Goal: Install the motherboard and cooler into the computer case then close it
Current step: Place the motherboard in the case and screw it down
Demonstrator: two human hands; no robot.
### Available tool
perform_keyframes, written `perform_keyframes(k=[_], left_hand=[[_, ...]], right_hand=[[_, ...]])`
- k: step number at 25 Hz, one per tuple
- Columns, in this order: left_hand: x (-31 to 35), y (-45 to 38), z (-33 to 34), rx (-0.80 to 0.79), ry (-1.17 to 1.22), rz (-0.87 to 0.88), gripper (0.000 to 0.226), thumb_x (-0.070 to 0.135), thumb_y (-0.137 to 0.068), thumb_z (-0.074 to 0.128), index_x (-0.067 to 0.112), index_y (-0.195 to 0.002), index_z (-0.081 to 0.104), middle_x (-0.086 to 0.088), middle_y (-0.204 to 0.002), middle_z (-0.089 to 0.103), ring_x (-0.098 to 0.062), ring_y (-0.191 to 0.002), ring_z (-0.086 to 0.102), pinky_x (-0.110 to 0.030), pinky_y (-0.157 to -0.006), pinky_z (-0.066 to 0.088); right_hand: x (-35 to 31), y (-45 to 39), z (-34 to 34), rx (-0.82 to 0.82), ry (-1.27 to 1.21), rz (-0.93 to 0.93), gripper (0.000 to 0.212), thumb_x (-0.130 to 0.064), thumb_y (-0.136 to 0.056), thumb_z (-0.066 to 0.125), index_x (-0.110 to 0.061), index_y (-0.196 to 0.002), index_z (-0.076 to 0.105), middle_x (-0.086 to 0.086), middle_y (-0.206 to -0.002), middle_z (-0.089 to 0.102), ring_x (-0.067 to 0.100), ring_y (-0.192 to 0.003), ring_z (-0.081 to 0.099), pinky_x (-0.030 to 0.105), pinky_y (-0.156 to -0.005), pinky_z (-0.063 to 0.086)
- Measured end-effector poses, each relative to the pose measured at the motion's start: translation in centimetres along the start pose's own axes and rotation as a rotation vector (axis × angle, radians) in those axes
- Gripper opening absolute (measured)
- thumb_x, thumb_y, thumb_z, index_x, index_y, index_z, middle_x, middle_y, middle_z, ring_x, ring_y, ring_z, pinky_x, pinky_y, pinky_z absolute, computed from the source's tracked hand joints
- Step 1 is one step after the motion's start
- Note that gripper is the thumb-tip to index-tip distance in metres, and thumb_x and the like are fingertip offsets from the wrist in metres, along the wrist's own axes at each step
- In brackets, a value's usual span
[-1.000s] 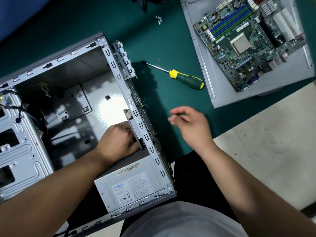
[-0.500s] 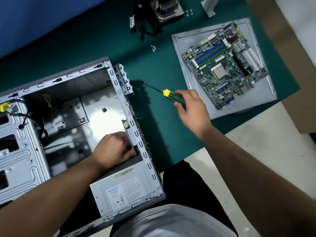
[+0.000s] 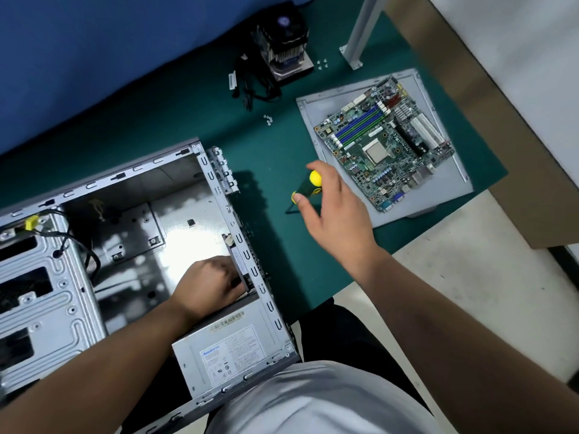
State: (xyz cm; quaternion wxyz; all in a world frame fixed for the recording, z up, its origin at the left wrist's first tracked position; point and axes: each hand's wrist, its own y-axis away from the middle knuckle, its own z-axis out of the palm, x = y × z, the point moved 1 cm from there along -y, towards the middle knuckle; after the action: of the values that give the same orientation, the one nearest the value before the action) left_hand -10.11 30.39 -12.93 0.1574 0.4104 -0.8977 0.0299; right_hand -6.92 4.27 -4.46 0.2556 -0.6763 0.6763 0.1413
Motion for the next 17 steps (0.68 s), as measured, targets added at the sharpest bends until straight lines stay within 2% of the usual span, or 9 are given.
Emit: perform_keyframes(k=[2, 5, 7, 9, 11, 14, 17], left_hand=[[0.0, -0.1, 0.0, 0.008, 0.003, 0.003, 0.041, 0.048, -0.085, 0.049, 0.021, -0.063, 0.071, 0.005, -0.068, 0.067, -0.015, -0.053, 0.063, -0.019, -0.047, 0.045], [-0.1, 0.0, 0.2, 0.016, 0.011, 0.001, 0.042, 0.045, -0.084, 0.047, 0.020, -0.060, 0.070, 0.002, -0.066, 0.066, -0.017, -0.051, 0.062, -0.019, -0.047, 0.045], [-0.1, -0.1, 0.3, 0.025, 0.015, -0.005, 0.040, 0.041, -0.082, 0.047, 0.018, -0.056, 0.067, 0.001, -0.061, 0.062, -0.019, -0.047, 0.059, -0.018, -0.045, 0.042], [0.0, -0.3, 0.2, 0.031, 0.027, -0.010, 0.038, 0.037, -0.080, 0.045, 0.018, -0.052, 0.061, 0.000, -0.057, 0.058, -0.020, -0.043, 0.056, -0.017, -0.043, 0.039], [0.1, -0.3, 0.2, 0.028, 0.035, -0.018, 0.037, 0.035, -0.079, 0.043, 0.018, -0.050, 0.057, -0.001, -0.055, 0.055, -0.020, -0.040, 0.053, -0.016, -0.043, 0.037], [0.0, -0.2, 0.3, 0.015, 0.048, -0.024, 0.037, 0.033, -0.079, 0.042, 0.016, -0.051, 0.059, -0.001, -0.055, 0.056, -0.020, -0.040, 0.052, -0.016, -0.045, 0.036], [-0.2, 0.0, 0.7, -0.003, 0.056, -0.026, 0.040, 0.033, -0.082, 0.042, 0.015, -0.053, 0.062, -0.003, -0.057, 0.057, -0.022, -0.043, 0.054, -0.019, -0.047, 0.040]], right_hand=[[0.7, 0.1, 0.3, -0.009, -0.159, 0.162, 0.053, -0.032, -0.096, 0.066, -0.029, -0.137, 0.033, 0.010, -0.105, 0.069, 0.034, -0.082, 0.070, 0.042, -0.068, 0.056], [3.1, 0.4, 0.6, 0.067, -0.462, 0.470, 0.057, -0.024, -0.094, 0.067, -0.041, -0.134, 0.029, 0.006, -0.093, 0.073, 0.027, -0.080, 0.074, 0.053, -0.079, 0.060], [5.1, 1.0, 1.0, 0.121, -0.699, 0.640, 0.061, -0.019, -0.095, 0.066, -0.047, -0.134, 0.028, 0.005, -0.096, 0.075, 0.027, -0.083, 0.076, 0.052, -0.083, 0.061], [6.6, 2.2, 1.8, 0.168, -0.910, 0.778, 0.066, -0.012, -0.096, 0.067, -0.039, -0.141, 0.027, 0.009, -0.107, 0.071, 0.026, -0.086, 0.077, 0.041, -0.079, 0.064], [7.7, 3.5, 3.1, 0.191, -1.014, 0.895, 0.068, -0.009, -0.095, 0.069, -0.028, -0.146, 0.028, 0.012, -0.107, 0.069, 0.027, -0.085, 0.077, 0.032, -0.073, 0.062], [8.5, 5.0, 4.8, 0.158, -1.042, 0.995, 0.061, -0.010, -0.092, 0.070, -0.022, -0.140, 0.033, 0.014, -0.102, 0.067, 0.026, -0.080, 0.077, 0.030, -0.069, 0.060], [8.4, 5.6, 5.7, 0.130, -1.042, 1.001, 0.059, -0.014, -0.086, 0.070, -0.018, -0.134, 0.037, 0.015, -0.099, 0.065, 0.024, -0.075, 0.075, 0.029, -0.066, 0.059]])
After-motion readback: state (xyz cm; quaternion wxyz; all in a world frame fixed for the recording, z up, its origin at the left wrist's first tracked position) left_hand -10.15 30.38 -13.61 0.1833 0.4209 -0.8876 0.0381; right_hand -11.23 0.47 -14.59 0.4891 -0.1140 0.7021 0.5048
